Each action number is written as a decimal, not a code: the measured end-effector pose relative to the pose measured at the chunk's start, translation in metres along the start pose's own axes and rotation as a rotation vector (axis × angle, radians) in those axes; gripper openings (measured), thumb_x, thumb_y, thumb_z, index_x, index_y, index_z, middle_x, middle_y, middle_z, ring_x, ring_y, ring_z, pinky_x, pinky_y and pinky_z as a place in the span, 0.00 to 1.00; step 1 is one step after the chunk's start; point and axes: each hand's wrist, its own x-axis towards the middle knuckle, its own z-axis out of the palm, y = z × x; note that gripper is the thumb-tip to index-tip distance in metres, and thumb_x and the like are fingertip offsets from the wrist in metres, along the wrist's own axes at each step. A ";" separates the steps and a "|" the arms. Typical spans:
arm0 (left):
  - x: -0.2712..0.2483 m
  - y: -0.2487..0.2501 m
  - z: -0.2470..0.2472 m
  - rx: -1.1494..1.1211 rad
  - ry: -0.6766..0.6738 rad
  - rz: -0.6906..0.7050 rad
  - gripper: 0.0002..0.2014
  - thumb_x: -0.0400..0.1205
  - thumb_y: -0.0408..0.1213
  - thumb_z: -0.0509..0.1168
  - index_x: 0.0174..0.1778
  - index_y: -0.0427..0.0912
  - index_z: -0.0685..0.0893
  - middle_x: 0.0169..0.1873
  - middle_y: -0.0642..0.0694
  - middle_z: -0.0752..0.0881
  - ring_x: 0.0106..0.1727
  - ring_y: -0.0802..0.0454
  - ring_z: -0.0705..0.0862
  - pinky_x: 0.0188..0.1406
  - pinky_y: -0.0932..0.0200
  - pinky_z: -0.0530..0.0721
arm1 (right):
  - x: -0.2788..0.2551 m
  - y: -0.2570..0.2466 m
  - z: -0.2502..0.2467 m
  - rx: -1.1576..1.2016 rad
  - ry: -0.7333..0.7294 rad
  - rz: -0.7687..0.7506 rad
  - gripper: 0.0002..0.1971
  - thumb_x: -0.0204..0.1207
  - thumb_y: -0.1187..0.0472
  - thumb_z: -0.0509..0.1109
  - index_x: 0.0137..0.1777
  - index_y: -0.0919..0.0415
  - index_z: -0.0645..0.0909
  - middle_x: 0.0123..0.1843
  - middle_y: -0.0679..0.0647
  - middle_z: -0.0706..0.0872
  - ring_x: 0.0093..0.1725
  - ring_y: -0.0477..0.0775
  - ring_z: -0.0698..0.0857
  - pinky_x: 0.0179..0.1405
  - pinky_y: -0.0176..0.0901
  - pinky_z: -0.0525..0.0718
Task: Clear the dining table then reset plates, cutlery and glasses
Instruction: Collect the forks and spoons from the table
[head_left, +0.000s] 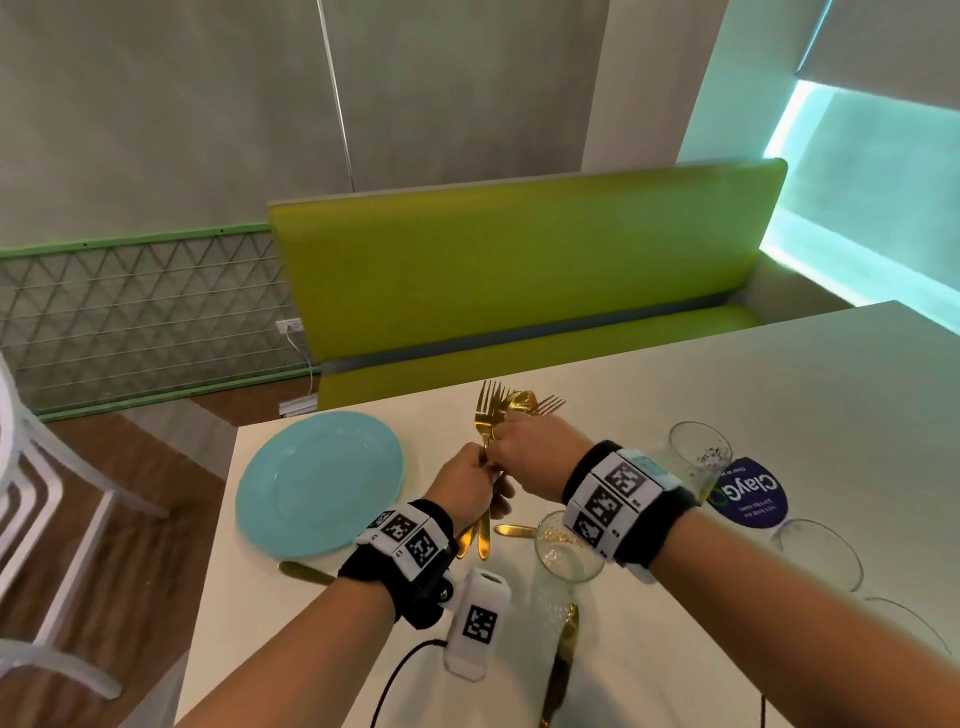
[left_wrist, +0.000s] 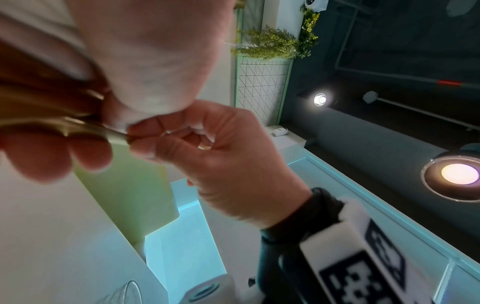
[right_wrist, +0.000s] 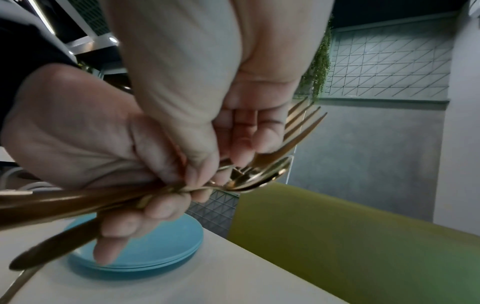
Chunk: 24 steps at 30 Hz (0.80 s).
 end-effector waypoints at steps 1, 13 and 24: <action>-0.002 -0.001 -0.001 -0.005 0.001 -0.004 0.08 0.87 0.32 0.49 0.49 0.38 0.73 0.34 0.43 0.81 0.30 0.51 0.79 0.32 0.59 0.80 | -0.002 -0.001 0.000 0.018 0.012 -0.002 0.13 0.82 0.65 0.59 0.62 0.63 0.80 0.61 0.57 0.82 0.64 0.57 0.77 0.58 0.49 0.83; -0.016 -0.016 0.005 -0.057 -0.038 -0.030 0.10 0.88 0.42 0.49 0.50 0.42 0.72 0.32 0.47 0.75 0.28 0.55 0.71 0.29 0.61 0.72 | -0.042 -0.010 0.044 0.335 0.691 0.232 0.14 0.62 0.71 0.79 0.48 0.61 0.87 0.48 0.60 0.88 0.43 0.61 0.88 0.28 0.51 0.89; -0.030 -0.044 -0.001 -0.094 -0.042 -0.061 0.08 0.87 0.41 0.52 0.45 0.44 0.73 0.32 0.46 0.76 0.28 0.55 0.71 0.25 0.62 0.73 | -0.155 0.023 0.190 0.642 -0.180 1.299 0.18 0.78 0.62 0.62 0.65 0.67 0.80 0.65 0.61 0.83 0.66 0.60 0.81 0.63 0.44 0.78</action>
